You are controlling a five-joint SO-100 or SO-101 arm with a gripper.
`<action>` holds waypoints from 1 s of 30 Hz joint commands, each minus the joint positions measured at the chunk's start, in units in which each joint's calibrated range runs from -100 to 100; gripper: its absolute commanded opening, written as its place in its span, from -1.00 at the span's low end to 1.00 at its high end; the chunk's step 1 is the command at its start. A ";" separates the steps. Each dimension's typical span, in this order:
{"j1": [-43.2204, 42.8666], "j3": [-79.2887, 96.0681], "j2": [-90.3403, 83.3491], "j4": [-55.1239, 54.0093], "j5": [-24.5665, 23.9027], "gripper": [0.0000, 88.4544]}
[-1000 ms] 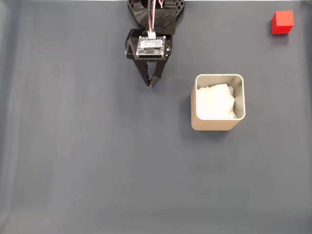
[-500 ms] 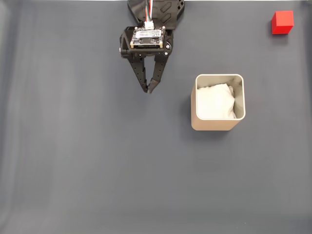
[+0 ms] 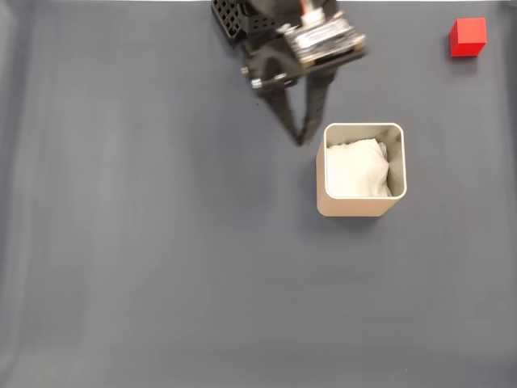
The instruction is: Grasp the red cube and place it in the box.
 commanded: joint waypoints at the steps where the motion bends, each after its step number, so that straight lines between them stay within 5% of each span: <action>1: -5.40 -5.79 0.66 4.69 1.27 -1.00; 13: -23.64 -11.81 1.79 18.15 3.57 -1.00; 30: -42.39 -16.64 6.63 21.44 1.66 -0.81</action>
